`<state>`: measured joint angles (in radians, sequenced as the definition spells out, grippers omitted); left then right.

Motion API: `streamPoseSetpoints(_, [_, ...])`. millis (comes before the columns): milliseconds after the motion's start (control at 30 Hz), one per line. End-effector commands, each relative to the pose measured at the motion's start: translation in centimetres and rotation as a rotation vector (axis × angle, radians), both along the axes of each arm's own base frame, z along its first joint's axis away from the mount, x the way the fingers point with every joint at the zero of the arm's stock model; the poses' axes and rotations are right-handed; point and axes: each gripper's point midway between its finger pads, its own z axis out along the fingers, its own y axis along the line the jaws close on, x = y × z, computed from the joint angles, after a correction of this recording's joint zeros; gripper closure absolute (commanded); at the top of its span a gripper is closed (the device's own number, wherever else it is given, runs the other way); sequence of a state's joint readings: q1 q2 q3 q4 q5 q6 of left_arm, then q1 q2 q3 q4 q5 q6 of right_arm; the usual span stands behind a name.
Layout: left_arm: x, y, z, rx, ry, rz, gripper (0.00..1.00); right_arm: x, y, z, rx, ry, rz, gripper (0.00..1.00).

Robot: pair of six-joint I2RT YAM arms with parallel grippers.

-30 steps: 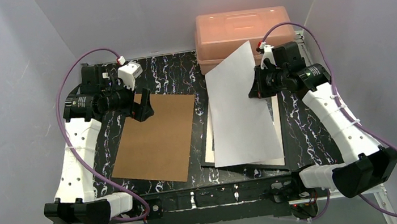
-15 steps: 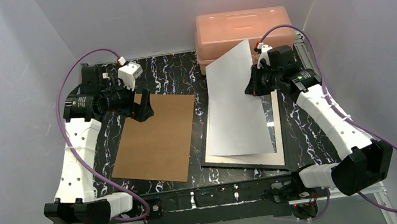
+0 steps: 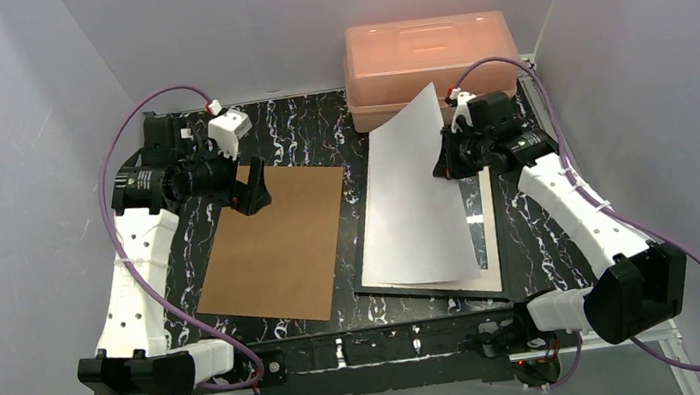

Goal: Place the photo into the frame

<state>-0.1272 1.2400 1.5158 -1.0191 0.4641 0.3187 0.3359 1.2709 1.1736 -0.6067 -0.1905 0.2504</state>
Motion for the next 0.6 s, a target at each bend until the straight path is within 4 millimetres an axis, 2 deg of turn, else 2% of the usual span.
streamPoseSetpoints(0, [-0.6, -0.3, 0.9, -0.014, -0.012, -0.020, 0.04, -0.2, -0.4, -1.0, -0.029, -0.003, 0.015, 0.99])
streamPoseSetpoints(100, [-0.6, -0.3, 0.9, -0.014, -0.013, -0.020, 0.04, -0.6, -0.8, -2.2, -0.047, 0.023, 0.011, 0.99])
streamPoseSetpoints(433, [-0.7, -0.3, 1.0, -0.014, -0.016, -0.022, 0.04, 0.1, -1.6, -3.5, -0.096, 0.023, -0.017, 0.99])
streamPoseSetpoints(467, [-0.7, -0.3, 0.9, -0.015, -0.015, -0.023, 0.04, 0.1, -1.7, -3.7, -0.106, 0.029, -0.019, 0.96])
streamPoseSetpoints(567, [-0.7, -0.3, 1.1, -0.017, -0.017, -0.024, 0.04, 0.2, -2.1, -4.3, -0.135, 0.050, -0.031, 0.79])
